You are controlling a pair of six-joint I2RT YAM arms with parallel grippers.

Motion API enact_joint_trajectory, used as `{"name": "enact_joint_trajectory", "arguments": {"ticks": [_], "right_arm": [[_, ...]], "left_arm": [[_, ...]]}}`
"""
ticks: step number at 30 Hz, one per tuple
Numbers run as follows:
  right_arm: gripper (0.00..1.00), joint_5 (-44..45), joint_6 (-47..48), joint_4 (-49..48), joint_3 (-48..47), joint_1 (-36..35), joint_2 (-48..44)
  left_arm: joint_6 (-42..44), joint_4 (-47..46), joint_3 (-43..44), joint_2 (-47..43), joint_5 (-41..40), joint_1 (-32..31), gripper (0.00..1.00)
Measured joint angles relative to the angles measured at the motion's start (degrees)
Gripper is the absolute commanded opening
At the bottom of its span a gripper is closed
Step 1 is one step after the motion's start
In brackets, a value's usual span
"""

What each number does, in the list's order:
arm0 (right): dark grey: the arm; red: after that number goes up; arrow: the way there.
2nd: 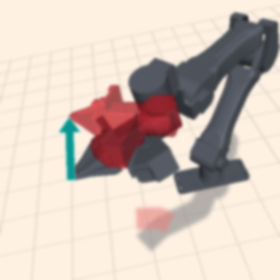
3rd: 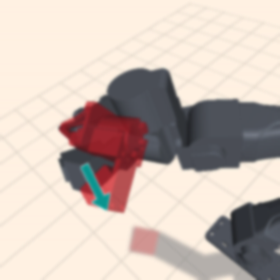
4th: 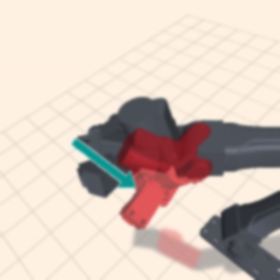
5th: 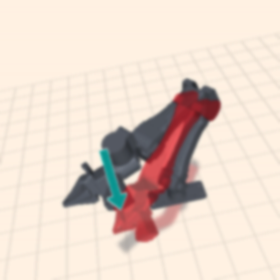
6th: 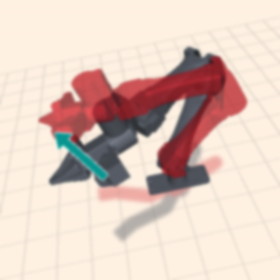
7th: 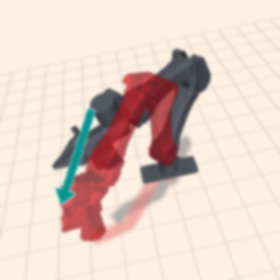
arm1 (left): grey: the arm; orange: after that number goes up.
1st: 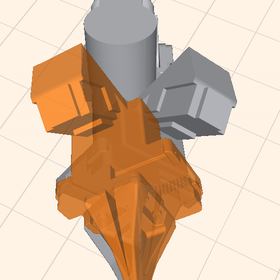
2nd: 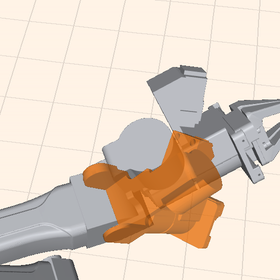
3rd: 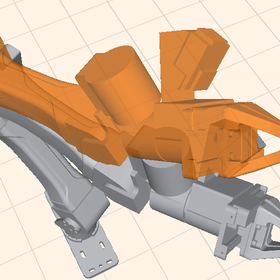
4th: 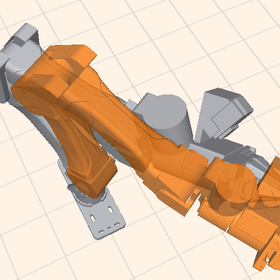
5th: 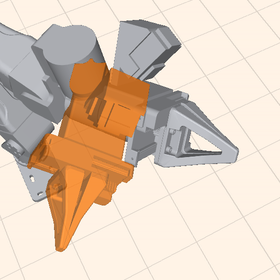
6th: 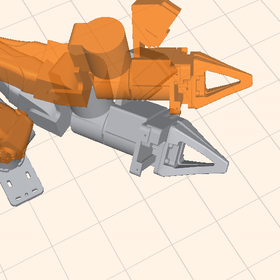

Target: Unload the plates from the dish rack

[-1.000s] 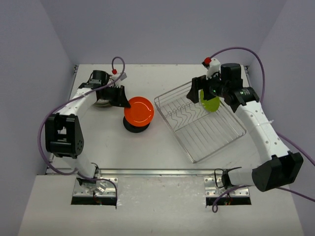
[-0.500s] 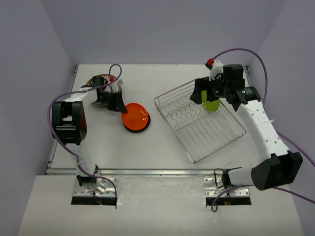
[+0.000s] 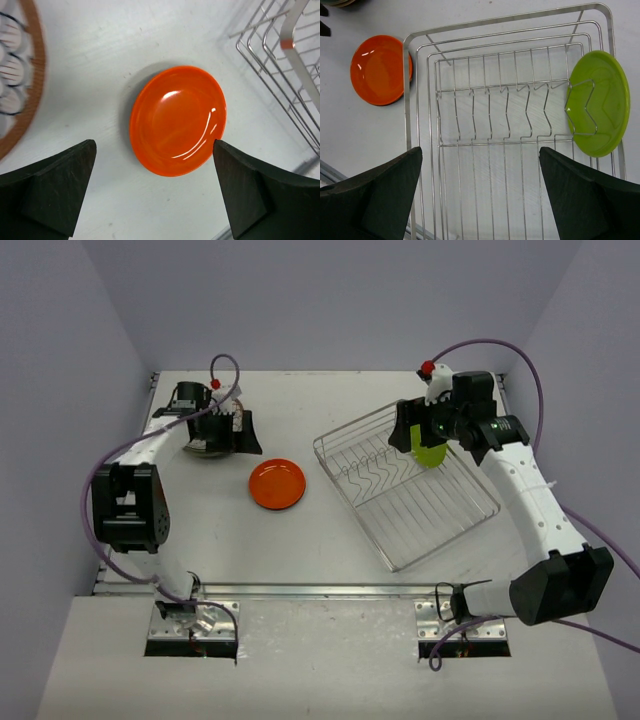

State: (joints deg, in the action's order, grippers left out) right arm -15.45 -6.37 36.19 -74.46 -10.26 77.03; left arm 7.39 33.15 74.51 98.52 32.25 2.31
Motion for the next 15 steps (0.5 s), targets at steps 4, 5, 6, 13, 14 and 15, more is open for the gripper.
{"name": "enact_joint_trajectory", "arguments": {"ticks": [4, 5, 6, 13, 14, 15], "right_arm": [[0.99, 5.2, 0.6, 0.0, -0.8, 0.0, 2.1], [0.99, 6.9, 0.9, 0.0, -1.1, 0.1, 3.1], [0.99, 8.3, 1.2, -0.1, -1.4, 0.2, 4.1], [0.99, 16.1, 3.3, -0.5, -1.5, 2.2, 9.2], [0.99, 16.8, 3.7, -0.8, -1.5, 2.7, 9.7], [0.98, 17.3, 4.1, -1.4, -1.6, 3.2, 10.3]], "left_arm": [[2.3, -4.1, -0.4, -13.2, -13.5, -3.6, 1.00], [3.3, -5.8, -0.8, -16.9, -17.3, -5.9, 1.00], [4.3, -7.2, -1.2, -20.0, -20.1, -8.1, 1.00], [7.6, -11.5, -4.4, -28.0, -28.0, -14.8, 1.00], [7.7, -11.5, -5.2, -27.8, -28.8, -14.7, 1.00], [7.8, -11.1, -6.1, -27.3, -29.5, -14.6, 1.00]]}}
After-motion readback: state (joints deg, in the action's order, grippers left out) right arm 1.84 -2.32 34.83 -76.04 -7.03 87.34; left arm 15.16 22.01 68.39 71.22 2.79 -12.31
